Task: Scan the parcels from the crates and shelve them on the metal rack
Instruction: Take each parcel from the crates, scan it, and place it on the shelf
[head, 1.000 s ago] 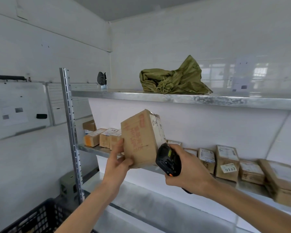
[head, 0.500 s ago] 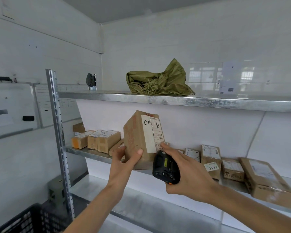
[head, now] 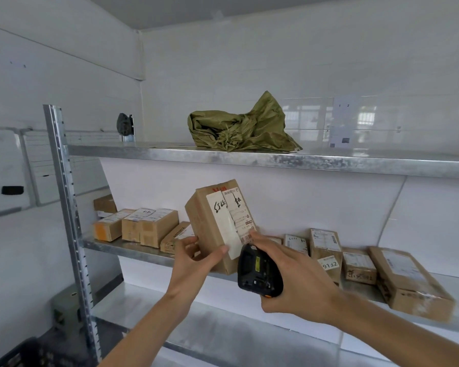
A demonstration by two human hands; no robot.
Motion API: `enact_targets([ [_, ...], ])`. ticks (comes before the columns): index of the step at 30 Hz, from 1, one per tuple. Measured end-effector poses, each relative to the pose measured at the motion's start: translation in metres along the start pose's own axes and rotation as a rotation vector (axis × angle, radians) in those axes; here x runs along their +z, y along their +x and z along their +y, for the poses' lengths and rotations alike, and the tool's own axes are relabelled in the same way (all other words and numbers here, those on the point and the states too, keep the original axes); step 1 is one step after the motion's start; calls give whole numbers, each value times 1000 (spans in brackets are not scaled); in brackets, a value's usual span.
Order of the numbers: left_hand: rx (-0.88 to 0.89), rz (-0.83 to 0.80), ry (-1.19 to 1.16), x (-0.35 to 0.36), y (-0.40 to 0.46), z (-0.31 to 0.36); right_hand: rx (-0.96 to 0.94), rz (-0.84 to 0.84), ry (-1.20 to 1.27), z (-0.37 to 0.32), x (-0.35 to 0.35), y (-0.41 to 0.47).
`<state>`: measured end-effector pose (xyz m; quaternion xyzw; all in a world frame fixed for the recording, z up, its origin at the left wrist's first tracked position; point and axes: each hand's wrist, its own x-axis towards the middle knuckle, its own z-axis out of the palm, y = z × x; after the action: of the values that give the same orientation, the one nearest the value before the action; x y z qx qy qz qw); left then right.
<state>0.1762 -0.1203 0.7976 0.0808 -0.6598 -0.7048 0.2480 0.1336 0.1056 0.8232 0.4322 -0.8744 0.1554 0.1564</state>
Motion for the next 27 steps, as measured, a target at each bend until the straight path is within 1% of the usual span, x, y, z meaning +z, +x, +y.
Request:
enact_targets([
  [3, 11, -11, 55, -7, 11, -2, 3, -45, -26, -1, -4, 3],
  [7, 73, -71, 100, -9, 24, -1, 16, -60, -61, -1, -14, 0],
  [10, 87, -89, 91, -3, 30, 0, 60, -86, -86, 2, -26, -7],
  [16, 100, -138, 28, 13, 41, -7, 204, -250, -200, 2, -61, -32],
  [20, 129, -165, 22, 29, 41, -10, 248, -246, -238, 9, -73, -46],
  [23, 147, -211, 10, 40, 36, -12, 295, -286, -267, 12, -80, -58],
  [27, 183, -259, 15, 53, 31, -16, 327, -311, -239, 18, -87, -72],
])
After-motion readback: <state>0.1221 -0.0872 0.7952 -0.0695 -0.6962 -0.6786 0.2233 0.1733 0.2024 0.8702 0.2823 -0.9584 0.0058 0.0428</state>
